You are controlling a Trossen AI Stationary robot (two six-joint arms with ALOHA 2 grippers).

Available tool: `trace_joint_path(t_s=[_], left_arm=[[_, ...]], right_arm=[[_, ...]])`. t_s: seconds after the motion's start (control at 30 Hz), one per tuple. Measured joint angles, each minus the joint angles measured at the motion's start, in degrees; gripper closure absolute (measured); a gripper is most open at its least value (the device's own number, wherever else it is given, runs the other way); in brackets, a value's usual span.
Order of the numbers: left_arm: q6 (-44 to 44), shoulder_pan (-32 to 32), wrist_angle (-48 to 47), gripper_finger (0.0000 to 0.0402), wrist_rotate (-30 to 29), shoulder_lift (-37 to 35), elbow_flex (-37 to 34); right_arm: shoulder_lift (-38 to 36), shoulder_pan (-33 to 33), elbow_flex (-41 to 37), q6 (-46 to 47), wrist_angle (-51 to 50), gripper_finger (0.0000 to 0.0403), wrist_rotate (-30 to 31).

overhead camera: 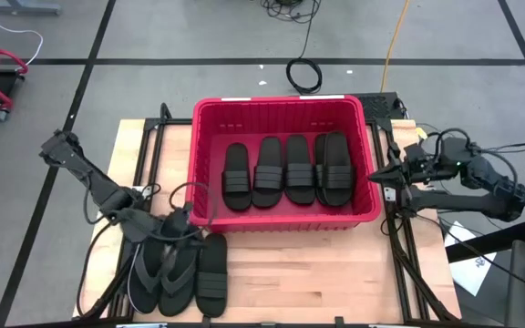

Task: Pick and place slides into bin
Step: Put the black slide into the red bin

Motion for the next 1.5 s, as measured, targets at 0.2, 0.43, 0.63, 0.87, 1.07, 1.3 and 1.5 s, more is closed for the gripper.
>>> trace_joint_path(t_s=[0.2, 0.43, 0.63, 0.87, 1.07, 1.3, 1.5], left_arm=[[-1.05, 4.3, 0.95, 0.0395, 4.04, 0.14, -0.02], [-6.97, 2.46, 2.38, 0.0357, 4.6, 2.41, 0.0], [-14.82, -0.7, 2.01, 0.0289, 6.51, 6.76, -0.01], [-20.58, -4.13, 0.03, 0.0196, 8.68, 9.95, 0.0], [-27.16, -5.29, -6.54, 0.0127, 10.57, 12.88, 0.0], [-28.04, -5.76, -8.64, 0.0096, 14.52, 14.19, -0.02], [-26.32, -5.52, -10.13, 0.0118, 18.07, 14.18, -0.02]], right_arm=[[-4.73, 0.0, -4.01, -2.06, -0.04, 0.0403, -1.53], [-8.52, 0.0, -4.1, -2.54, 0.03, 0.0403, -1.44], [-8.98, 0.0, -4.1, -2.59, -0.03, 0.0403, -1.42], [-8.93, 0.0, -4.1, -2.59, 0.02, 0.0403, -1.42], [-8.93, 0.0, -4.1, -2.29, 0.0, 0.0403, -1.39], [-8.93, 0.0, -4.1, 0.22, 0.02, 0.0403, -1.39], [-8.91, 0.0, -4.1, 1.33, 0.0, 0.0403, -1.39]])
